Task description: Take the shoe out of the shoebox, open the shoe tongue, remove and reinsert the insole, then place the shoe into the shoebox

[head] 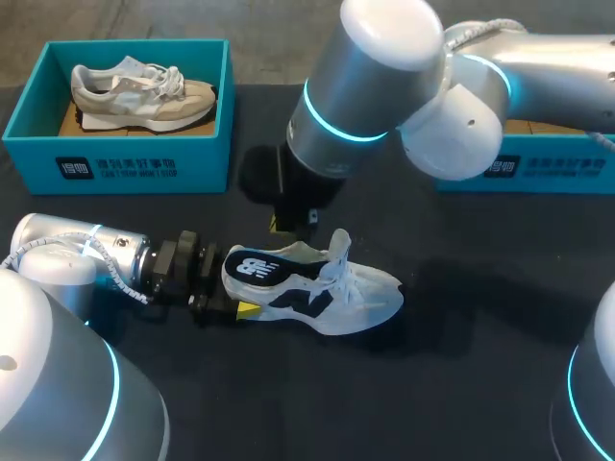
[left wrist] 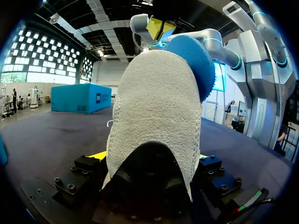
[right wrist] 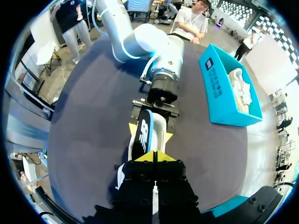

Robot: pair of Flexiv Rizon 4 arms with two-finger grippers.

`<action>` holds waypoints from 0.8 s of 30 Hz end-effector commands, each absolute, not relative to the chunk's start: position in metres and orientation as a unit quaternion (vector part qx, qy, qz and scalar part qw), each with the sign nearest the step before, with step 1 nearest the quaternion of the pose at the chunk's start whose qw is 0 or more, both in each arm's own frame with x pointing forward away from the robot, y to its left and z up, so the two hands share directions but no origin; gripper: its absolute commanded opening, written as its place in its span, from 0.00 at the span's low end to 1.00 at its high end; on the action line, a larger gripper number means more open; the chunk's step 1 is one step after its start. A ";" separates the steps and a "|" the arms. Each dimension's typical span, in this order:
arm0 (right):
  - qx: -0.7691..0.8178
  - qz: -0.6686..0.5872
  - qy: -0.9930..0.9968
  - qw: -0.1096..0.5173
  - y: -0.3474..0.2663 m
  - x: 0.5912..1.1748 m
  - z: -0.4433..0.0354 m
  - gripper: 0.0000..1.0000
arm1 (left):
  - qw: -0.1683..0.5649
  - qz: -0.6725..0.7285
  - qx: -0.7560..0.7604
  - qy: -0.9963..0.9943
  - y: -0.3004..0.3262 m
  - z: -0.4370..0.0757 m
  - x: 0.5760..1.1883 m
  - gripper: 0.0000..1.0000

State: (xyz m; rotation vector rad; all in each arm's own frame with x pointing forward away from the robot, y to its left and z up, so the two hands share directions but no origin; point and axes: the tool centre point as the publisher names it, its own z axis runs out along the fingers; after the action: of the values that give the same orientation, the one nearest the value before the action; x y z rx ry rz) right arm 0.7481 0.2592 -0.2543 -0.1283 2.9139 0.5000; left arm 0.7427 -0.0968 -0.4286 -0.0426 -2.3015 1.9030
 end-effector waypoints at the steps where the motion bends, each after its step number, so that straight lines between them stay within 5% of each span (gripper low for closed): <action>1: -0.039 0.166 0.980 0.098 0.243 0.742 -0.240 0.00 | 0.076 0.635 -0.013 -0.768 -0.098 -0.432 0.744 0.00; 20: -0.024 0.160 0.979 0.125 0.219 0.736 -0.192 0.00 | 0.076 0.635 -0.013 -0.768 -0.098 -0.432 0.744 0.00; 21: -0.023 0.161 0.979 0.126 0.218 0.736 -0.189 0.19 | 0.076 0.635 -0.013 -0.768 -0.098 -0.432 0.744 0.00; 24: -0.022 0.162 0.979 0.125 0.218 0.738 -0.187 0.29 | 0.076 0.635 -0.013 -0.768 -0.098 -0.432 0.744 0.00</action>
State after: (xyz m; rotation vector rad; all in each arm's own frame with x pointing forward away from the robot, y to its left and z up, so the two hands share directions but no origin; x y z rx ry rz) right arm 0.7372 0.2202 -0.1885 -0.0646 2.8491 0.4704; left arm 0.7428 -0.0968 -0.4286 -0.0425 -2.3016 1.9029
